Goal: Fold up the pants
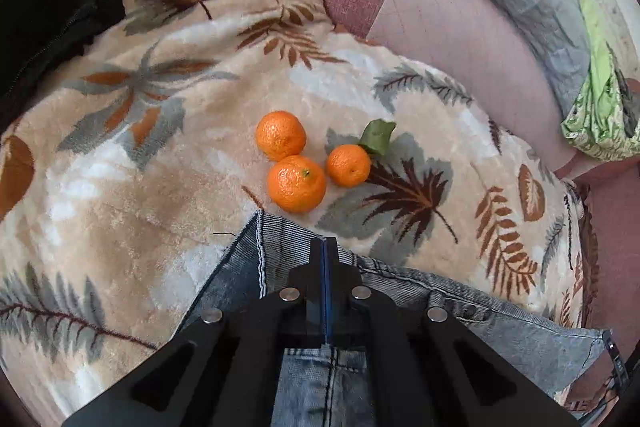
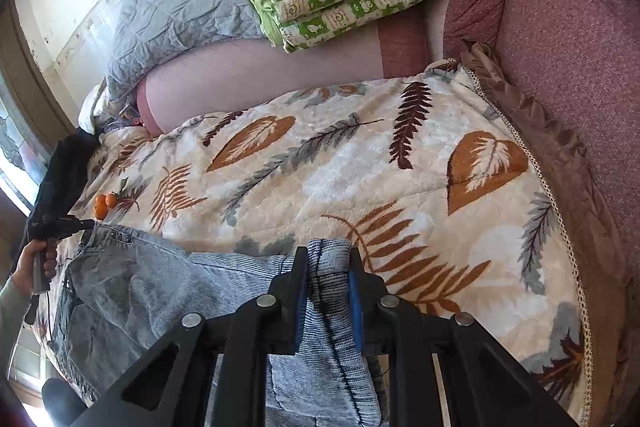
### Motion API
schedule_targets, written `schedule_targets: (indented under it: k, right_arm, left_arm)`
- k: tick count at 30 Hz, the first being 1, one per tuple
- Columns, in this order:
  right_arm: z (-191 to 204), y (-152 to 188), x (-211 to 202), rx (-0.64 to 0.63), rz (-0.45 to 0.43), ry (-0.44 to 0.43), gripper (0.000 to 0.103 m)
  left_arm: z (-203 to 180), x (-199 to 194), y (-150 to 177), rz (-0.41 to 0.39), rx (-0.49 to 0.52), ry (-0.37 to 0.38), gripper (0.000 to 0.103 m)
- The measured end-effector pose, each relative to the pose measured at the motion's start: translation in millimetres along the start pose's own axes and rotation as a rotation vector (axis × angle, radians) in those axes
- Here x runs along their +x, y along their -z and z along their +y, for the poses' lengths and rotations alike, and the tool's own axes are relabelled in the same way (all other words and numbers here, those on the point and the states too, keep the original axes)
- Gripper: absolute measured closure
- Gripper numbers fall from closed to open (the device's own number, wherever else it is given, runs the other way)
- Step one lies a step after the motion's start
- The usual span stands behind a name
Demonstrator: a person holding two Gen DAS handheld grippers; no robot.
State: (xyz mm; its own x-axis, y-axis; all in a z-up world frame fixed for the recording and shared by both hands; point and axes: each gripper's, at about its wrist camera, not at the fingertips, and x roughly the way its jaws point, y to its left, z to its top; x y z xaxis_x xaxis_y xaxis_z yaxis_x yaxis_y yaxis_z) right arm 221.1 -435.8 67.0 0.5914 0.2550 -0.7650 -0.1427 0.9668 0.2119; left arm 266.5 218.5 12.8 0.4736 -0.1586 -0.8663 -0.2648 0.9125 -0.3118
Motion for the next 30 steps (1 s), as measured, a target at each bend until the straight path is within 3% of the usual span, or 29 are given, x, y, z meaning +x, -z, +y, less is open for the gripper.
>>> schedule_targets:
  k: [5, 7, 8, 9, 10, 11, 15, 22, 24, 26, 28, 30]
  right_arm:
    - [4, 9, -20, 0.001, -0.009, 0.013, 0.084]
    - [4, 13, -19, 0.006, 0.006, 0.024, 0.084]
    - [4, 15, -17, 0.016, 0.012, 0.025, 0.084]
    - [4, 17, -16, 0.021, 0.016, 0.027, 0.084]
    - [4, 18, -15, 0.027, 0.017, 0.026, 0.084]
    - [4, 19, -14, 0.034, 0.016, 0.022, 0.084]
    - [6, 15, -9, 0.024, 0.018, 0.020, 0.084]
    - [0, 10, 3, 0.016, 0.024, 0.015, 0.084]
    - [-3, 10, 7, 0.018, 0.027, 0.010, 0.084]
    - [-4, 9, 10, 0.017, 0.030, 0.009, 0.084]
    - [-4, 10, 13, 0.015, 0.034, 0.005, 0.084]
    - [-3, 10, 15, 0.012, 0.039, 0.004, 0.084]
  left_arm:
    - [2, -79, 12, -0.108, 0.025, 0.079, 0.103]
    - [10, -87, 12, -0.061, 0.004, 0.122, 0.099]
    - [14, -85, 13, -0.018, -0.009, 0.128, 0.076]
    - [20, -83, 14, -0.002, -0.026, 0.108, 0.059]
    - [24, -84, 16, -0.032, -0.045, 0.073, 0.035]
    - [28, -83, 18, -0.067, -0.055, 0.044, 0.029]
    - [39, -53, 6, -0.049, -0.082, 0.033, 0.030]
    - [22, 9, -11, 0.013, -0.084, 0.015, 0.031]
    - [19, 25, -11, 0.044, -0.091, 0.011, 0.041]
    - [16, 41, -8, 0.095, -0.075, -0.020, 0.079]
    - [20, 50, -6, 0.118, -0.077, -0.074, 0.100]
    - [23, 47, -6, 0.114, -0.085, -0.065, 0.101]
